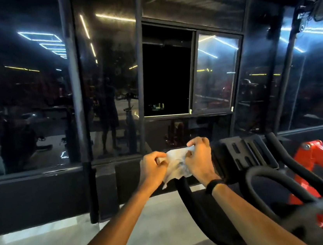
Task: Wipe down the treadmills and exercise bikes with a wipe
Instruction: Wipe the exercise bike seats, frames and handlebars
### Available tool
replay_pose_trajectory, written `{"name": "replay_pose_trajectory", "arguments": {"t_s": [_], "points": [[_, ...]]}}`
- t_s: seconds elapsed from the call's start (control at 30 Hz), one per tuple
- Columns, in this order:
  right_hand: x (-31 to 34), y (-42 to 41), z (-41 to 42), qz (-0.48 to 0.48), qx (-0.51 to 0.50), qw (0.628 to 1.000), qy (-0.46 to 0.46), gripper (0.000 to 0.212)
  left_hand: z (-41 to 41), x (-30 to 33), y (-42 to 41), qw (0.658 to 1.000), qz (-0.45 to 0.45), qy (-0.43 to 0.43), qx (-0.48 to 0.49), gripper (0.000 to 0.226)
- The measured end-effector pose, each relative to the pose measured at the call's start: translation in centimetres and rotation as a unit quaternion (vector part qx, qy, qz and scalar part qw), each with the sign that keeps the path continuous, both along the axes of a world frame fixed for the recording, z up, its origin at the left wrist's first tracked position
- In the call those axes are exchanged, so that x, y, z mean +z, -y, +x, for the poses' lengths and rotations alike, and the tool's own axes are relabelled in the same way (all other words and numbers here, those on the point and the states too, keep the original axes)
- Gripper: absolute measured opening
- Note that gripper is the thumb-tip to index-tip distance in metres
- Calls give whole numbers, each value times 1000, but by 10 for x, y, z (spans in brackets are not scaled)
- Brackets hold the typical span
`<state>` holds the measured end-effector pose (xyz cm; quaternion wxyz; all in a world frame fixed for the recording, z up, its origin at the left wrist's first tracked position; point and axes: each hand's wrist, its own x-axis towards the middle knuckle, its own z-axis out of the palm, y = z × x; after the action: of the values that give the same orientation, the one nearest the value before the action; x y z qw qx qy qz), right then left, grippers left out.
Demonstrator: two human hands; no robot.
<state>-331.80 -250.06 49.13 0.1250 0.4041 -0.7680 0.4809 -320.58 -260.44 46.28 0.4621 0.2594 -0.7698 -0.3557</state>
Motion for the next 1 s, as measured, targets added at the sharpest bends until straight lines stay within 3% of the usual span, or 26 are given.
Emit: {"name": "replay_pose_trajectory", "arguments": {"t_s": [0.1, 0.27, 0.4, 0.5, 0.57, 0.63, 0.77, 0.87, 1.0], "points": [[-12, 15, 12, -21, -25, 999, -33, 34, -5, -12, 17, 999, 8, -2, -38, 21], [-19, 52, 21, 166, 13, 979, 120, 87, -7, -20, 38, 994, 25, -31, -102, 29], [-14, 73, 13, 127, -32, 978, 164, 61, -5, -29, 49, 994, 46, -16, -99, 45], [-4, 68, 3, 89, 62, 956, 272, 29, -6, -30, 48, 995, 65, -19, -78, 51], [0, 55, 6, 71, 126, 927, 347, 26, -9, -31, 43, 994, 76, -26, -76, 49], [0, 43, 17, 58, 128, 911, 387, 25, -11, -34, 34, 991, 98, -41, -83, 47], [-27, 29, 33, 77, 58, 927, 364, 11, -12, -37, 19, 985, 128, -84, -75, 46], [-46, 14, 34, 159, -6, 944, 288, 25, -14, -43, 12, 980, 149, -99, -83, 46], [-57, -5, 35, 284, -69, 915, 277, 47, -10, -51, 10, 975, 175, -105, -89, 44]]}}
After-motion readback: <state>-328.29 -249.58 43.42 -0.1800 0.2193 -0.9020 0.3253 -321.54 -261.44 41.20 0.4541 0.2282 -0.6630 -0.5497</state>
